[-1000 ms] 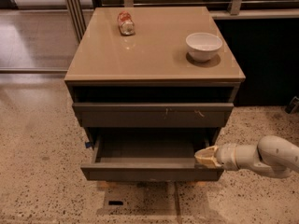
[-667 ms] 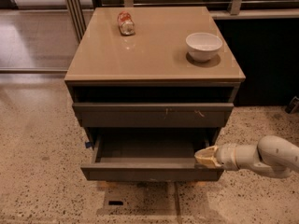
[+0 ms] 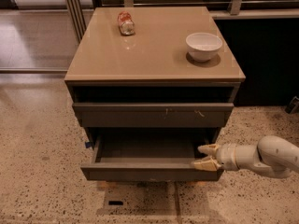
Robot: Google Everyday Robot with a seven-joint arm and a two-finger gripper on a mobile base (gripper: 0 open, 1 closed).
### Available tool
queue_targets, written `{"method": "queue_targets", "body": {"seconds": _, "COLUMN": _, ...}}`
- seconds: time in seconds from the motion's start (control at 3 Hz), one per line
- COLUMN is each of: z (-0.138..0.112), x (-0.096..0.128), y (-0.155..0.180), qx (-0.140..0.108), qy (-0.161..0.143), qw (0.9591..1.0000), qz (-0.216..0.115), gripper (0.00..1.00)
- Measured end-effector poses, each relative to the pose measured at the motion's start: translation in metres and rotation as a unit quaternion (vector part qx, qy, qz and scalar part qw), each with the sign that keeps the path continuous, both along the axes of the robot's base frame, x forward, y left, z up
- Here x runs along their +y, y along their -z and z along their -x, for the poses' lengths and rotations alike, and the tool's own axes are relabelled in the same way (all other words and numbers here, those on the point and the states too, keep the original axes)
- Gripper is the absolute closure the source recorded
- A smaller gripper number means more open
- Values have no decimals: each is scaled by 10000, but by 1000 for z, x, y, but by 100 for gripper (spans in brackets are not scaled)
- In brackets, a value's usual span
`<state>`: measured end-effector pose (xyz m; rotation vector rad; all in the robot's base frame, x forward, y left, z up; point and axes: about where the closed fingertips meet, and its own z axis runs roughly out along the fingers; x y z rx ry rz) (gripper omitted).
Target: Open middle drawer
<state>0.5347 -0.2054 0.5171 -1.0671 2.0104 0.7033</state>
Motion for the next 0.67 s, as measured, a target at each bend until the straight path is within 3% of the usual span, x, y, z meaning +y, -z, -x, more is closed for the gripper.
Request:
{"method": "queue_targets", "body": {"seconds": 0.33, "z": 0, "x": 0, "y": 0, "qx": 0, "qy": -1, "qw": 10000, "qz": 0, "gripper": 0}}
{"method": "queue_targets", "body": {"seconds": 0.67, "z": 0, "x": 0, "y": 0, "qx": 0, "qy": -1, "qw": 10000, "qz": 0, "gripper": 0}}
